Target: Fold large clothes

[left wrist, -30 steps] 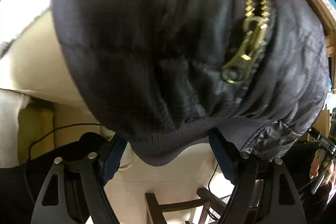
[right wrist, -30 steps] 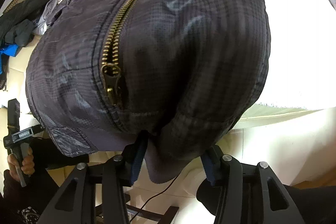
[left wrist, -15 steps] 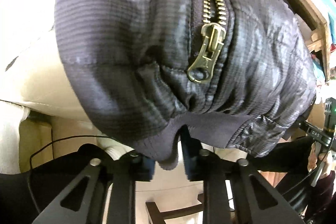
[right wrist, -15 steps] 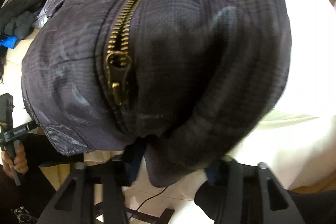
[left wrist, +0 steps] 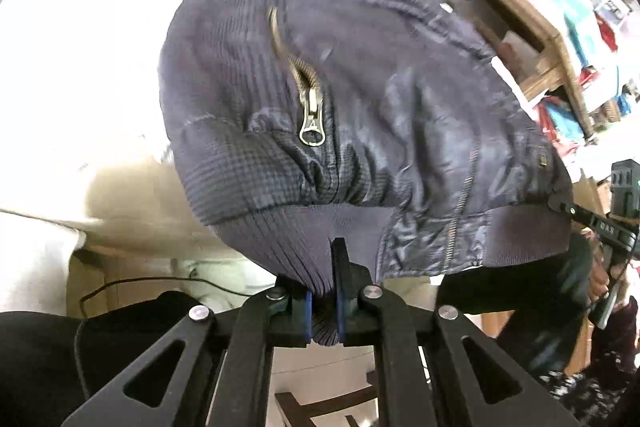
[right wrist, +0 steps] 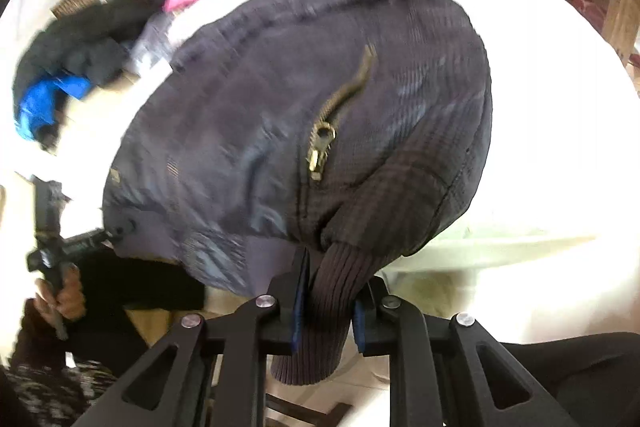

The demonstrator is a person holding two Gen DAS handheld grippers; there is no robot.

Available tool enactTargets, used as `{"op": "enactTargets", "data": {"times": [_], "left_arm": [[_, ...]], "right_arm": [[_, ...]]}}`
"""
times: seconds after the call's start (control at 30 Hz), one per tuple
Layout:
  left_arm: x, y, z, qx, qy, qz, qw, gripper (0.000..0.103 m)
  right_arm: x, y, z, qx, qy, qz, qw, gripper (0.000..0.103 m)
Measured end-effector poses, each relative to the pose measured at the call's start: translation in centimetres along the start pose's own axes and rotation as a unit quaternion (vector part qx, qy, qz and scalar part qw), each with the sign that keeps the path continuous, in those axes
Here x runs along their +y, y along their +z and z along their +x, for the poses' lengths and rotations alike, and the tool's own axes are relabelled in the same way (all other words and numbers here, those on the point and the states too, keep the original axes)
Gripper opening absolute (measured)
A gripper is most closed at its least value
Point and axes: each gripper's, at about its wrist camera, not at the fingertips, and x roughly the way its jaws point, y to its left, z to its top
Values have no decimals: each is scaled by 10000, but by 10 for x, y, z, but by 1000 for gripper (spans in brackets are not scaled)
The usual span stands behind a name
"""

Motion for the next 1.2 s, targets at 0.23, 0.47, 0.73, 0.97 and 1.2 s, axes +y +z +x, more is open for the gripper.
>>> {"op": "enactTargets", "data": {"times": [0.23, 0.47, 0.73, 0.97, 1.2], "left_arm": [[-21, 48, -39, -471, -413, 354, 9974, 9], [-34, 122, -33, -820, -541, 242, 9949, 9], [-9, 154, 33, -417, -488, -458, 9969, 9], [1, 162, 39, -384, -714, -714, 9941, 9], [-6, 208, 16, -901, -889, -670, 9897, 9]], "right_arm": [[9, 44, -32, -617, 363, -222, 9972, 20], [25, 123, -22, -1058, 493, -236, 9929, 20], [-16, 167, 39, -491, 739, 794, 9929, 20], [-32, 170, 40, -546, 1117, 1202, 9849, 17], [-41, 211, -8, -1338, 969, 1154, 9795, 13]]}}
